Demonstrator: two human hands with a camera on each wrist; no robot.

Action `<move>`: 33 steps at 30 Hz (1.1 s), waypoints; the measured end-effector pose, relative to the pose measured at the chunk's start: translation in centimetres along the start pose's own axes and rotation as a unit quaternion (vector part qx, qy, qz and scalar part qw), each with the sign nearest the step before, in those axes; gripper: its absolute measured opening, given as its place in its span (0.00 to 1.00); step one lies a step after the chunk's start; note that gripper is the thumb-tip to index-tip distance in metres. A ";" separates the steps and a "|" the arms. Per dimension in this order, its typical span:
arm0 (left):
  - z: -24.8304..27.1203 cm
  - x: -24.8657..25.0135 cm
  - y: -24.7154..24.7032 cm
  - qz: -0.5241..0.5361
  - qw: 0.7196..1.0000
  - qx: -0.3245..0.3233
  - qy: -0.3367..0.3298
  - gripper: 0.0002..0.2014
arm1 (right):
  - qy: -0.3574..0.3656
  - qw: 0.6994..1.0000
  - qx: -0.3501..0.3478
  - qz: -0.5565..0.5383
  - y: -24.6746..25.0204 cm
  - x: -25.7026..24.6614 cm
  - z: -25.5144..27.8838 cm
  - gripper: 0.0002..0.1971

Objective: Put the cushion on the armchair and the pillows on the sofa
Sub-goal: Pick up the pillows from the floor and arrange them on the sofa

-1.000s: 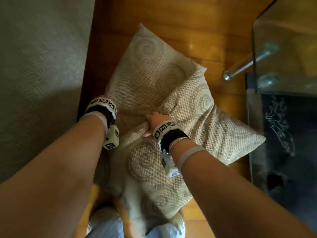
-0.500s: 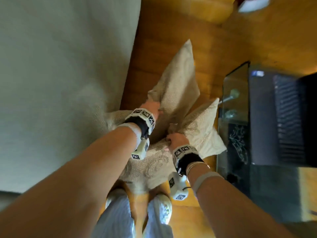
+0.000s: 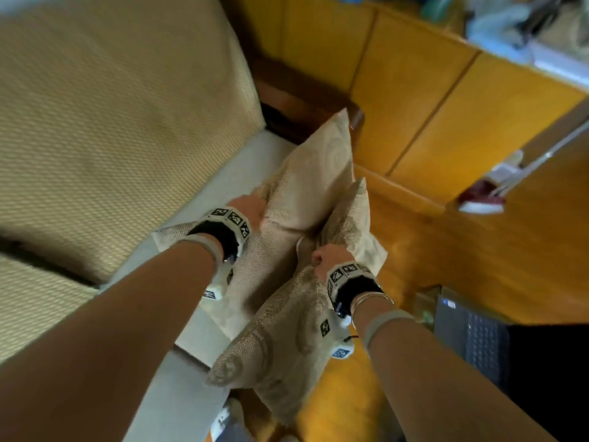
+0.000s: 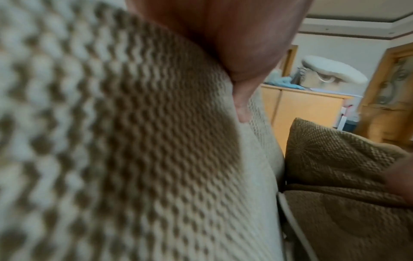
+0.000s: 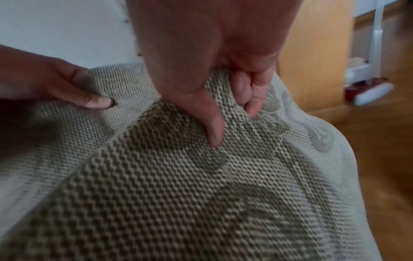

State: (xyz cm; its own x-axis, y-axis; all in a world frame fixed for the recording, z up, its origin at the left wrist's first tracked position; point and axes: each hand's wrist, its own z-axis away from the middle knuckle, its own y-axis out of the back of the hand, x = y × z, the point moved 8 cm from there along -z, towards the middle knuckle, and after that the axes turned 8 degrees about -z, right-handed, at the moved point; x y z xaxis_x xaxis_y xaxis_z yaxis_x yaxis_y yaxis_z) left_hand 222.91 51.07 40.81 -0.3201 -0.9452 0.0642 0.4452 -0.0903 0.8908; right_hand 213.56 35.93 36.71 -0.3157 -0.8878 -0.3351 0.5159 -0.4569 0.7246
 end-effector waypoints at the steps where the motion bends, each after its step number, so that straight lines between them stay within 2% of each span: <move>1: 1.2 -2.8 1.2 -0.002 1.000 0.000 0.016 0.20 | 0.016 1.000 0.001 0.016 0.9 -2.4 0.0 0.13; 4: 5.8 -12.8 2.8 0.033 0.996 -0.021 0.085 0.25 | 0.034 0.998 0.018 0.052 2.2 -8.7 -0.6 0.16; 6: 9.3 -19.5 2.5 0.031 0.989 -0.038 0.141 0.25 | 0.039 0.996 0.028 0.080 2.6 -12.5 -1.5 0.17; 8: 12.8 -25.3 1.1 0.022 0.980 -0.057 0.188 0.25 | 0.040 0.993 0.036 0.107 2.2 -16.1 -2.8 0.20; 10: 16.2 -30.4 -0.9 0.004 0.970 -0.070 0.233 0.28 | 0.050 0.986 0.066 0.144 1.3 -20.3 -4.1 0.26; 12: 19.3 -34.3 -3.7 -0.013 0.962 -0.089 0.258 0.30 | 0.088 0.968 0.121 0.202 -0.2 -24.8 -4.9 0.32; 14: 21.9 -37.2 -6.6 -0.021 0.954 -0.119 0.274 0.29 | 0.150 0.951 0.145 0.227 -2.3 -29.3 -4.5 0.32; 16: 24.4 -39.1 -8.5 -0.002 0.948 -0.136 0.289 0.27 | 0.180 0.950 0.087 0.241 -5.5 -33.0 -4.1 0.29; 19: 27.3 -40.7 -9.8 0.054 0.944 -0.114 0.306 0.25 | 0.216 0.946 0.027 0.239 -9.7 -38.7 -3.8 0.23; 22: 29.6 -41.6 -10.6 0.084 0.947 -0.082 0.299 0.24 | 0.264 0.939 -0.024 0.219 -13.6 -43.7 -3.0 0.33; 24: 31.3 -42.0 -11.0 0.114 0.943 -0.056 0.307 0.25 | 0.308 0.922 -0.039 0.230 -15.3 -46.5 -2.0 0.40; 26: 33.6 -42.1 -12.0 0.143 0.933 -0.057 0.327 0.28 | 0.347 0.904 -0.052 0.244 -16.8 -48.6 -1.2 0.43; 33: 41.2 -42.9 -12.6 0.200 0.913 0.020 0.355 0.27 | 0.394 0.849 -0.050 0.348 -19.8 -52.8 1.3 0.44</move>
State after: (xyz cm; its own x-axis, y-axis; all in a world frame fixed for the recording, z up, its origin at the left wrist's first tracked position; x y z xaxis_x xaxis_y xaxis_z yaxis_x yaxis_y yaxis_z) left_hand 196.60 105.69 45.32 0.4907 -0.8664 0.0927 0.3718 0.3044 0.8770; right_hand 219.00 91.94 40.81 0.7040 -0.6884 -0.1746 0.4372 0.2263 0.8704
